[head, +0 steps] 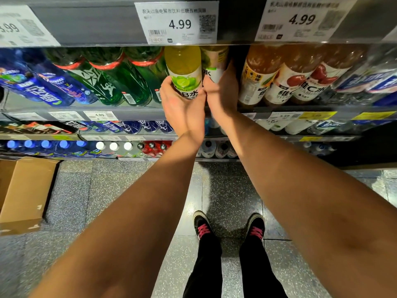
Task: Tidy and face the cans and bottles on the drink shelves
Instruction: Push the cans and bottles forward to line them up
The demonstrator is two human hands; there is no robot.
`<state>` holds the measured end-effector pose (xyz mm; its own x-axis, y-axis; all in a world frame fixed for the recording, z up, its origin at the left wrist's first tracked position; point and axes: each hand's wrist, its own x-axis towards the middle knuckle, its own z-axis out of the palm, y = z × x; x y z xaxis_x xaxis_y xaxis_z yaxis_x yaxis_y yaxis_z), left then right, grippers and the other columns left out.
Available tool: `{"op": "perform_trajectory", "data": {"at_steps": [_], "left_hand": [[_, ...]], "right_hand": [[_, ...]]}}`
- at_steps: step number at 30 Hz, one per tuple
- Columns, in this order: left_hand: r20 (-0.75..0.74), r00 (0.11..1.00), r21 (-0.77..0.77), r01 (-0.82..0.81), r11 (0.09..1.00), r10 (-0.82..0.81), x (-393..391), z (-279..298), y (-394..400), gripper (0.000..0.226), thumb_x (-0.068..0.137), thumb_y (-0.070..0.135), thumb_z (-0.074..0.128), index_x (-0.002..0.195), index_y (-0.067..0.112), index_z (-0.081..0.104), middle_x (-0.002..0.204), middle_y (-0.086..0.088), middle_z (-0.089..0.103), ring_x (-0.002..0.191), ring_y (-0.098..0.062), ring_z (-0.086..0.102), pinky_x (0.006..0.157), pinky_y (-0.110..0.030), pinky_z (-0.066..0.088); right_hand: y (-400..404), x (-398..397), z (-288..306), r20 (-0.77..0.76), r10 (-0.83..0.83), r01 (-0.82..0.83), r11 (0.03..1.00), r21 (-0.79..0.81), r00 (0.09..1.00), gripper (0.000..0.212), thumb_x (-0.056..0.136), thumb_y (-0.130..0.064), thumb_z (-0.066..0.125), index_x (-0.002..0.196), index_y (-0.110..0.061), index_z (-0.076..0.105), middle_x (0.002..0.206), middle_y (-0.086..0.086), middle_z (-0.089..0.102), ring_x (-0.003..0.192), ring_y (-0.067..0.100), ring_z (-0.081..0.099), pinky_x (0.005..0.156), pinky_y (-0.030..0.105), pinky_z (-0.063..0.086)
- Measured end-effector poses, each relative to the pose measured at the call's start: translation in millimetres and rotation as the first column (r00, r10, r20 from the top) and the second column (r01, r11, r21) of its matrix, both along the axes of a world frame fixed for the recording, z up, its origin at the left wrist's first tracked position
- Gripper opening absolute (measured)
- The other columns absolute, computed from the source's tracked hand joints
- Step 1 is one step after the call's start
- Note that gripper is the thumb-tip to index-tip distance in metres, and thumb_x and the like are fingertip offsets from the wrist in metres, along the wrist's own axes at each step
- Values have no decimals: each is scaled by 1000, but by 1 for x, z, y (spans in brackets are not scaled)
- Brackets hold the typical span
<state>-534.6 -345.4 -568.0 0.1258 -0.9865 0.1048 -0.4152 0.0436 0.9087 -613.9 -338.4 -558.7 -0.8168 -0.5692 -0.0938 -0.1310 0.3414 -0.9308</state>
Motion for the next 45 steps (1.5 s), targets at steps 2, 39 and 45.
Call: {"op": "perform_trajectory", "data": {"at_steps": [2, 39, 45], "left_hand": [[9, 1000, -19, 7, 1000, -7, 1, -1, -1, 64, 63, 28, 85, 119, 15, 57, 110, 4, 62, 101, -14, 59, 77, -12, 33], [-228, 920, 155, 356, 921, -317, 16, 5, -19, 65, 70, 0, 84, 127, 14, 53, 105, 17, 59, 89, 24, 54, 95, -28, 54], [-230, 913, 180, 379, 908, -336, 21, 9, -12, 59, 73, 1, 83, 123, 15, 54, 105, 17, 59, 93, 8, 59, 90, -22, 54]], "right_hand": [[-1, -1, -1, -2, 1, -1, 1000, 7, 1000, 28, 90, -16, 69, 114, -11, 56, 115, 10, 68, 101, 14, 59, 79, 17, 40], [28, 48, -15, -273, -453, 453, 889, -67, 849, 62, 68, -17, 79, 121, 7, 59, 114, 24, 60, 103, 41, 62, 77, 43, 56], [44, 51, -10, -260, -378, 374, 925, -67, 888, 50, 72, -12, 71, 118, 3, 59, 112, 20, 61, 100, 38, 63, 73, 44, 56]]}}
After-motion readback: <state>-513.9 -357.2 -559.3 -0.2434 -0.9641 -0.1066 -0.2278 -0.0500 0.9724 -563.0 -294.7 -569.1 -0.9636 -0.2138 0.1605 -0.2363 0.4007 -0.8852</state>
